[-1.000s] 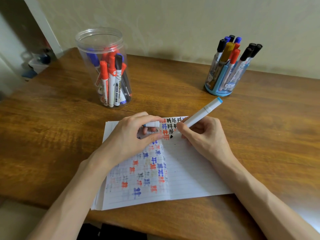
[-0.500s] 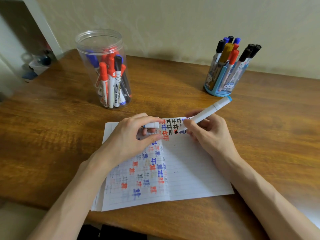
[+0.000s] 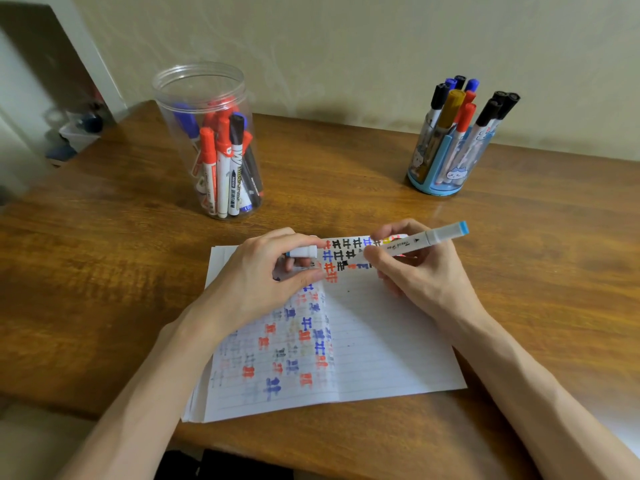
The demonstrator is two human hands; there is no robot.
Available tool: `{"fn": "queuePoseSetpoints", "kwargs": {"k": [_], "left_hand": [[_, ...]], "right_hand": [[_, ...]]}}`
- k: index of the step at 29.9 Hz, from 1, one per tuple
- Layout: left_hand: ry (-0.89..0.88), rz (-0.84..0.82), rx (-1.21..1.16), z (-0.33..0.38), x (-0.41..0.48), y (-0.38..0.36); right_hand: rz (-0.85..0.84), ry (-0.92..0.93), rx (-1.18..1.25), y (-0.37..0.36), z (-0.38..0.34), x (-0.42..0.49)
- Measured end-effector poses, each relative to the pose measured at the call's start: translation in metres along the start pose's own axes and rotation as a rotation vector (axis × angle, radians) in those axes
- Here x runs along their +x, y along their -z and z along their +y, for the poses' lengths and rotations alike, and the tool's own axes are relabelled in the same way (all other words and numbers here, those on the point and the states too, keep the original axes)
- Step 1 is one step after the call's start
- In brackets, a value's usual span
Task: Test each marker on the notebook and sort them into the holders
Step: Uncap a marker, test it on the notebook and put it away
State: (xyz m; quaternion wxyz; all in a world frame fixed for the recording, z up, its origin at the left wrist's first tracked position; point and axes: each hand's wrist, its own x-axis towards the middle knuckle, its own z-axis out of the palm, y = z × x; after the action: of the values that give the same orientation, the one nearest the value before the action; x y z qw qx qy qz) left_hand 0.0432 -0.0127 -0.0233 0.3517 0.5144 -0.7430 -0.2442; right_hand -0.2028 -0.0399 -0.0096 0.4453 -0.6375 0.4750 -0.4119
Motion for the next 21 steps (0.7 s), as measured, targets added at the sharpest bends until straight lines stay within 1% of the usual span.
{"fn": "queuePoseSetpoints", "kwargs": {"k": [3, 7, 11, 16, 21], "left_hand": [[-0.001, 0.009, 0.006, -0.0019, 0.0000, -0.0002], [-0.004, 0.009, 0.003, -0.0017, -0.0004, 0.0000], [-0.011, 0.015, 0.026, 0.0004, 0.0002, 0.0001], [-0.001, 0.017, 0.024, -0.0006, -0.0003, -0.0001], [-0.011, 0.024, 0.010, 0.0019, -0.0003, 0.0002]], "right_hand": [[-0.049, -0.003, -0.036, 0.0015, 0.0006, -0.0008], [-0.025, 0.026, -0.036, -0.0024, 0.0029, -0.0017], [-0.047, 0.045, -0.069, -0.0038, 0.0057, -0.0011], [-0.098, 0.003, -0.063, -0.0019, 0.0040, -0.0021], [-0.052, 0.004, -0.017, -0.0002, 0.0041, -0.0015]]}}
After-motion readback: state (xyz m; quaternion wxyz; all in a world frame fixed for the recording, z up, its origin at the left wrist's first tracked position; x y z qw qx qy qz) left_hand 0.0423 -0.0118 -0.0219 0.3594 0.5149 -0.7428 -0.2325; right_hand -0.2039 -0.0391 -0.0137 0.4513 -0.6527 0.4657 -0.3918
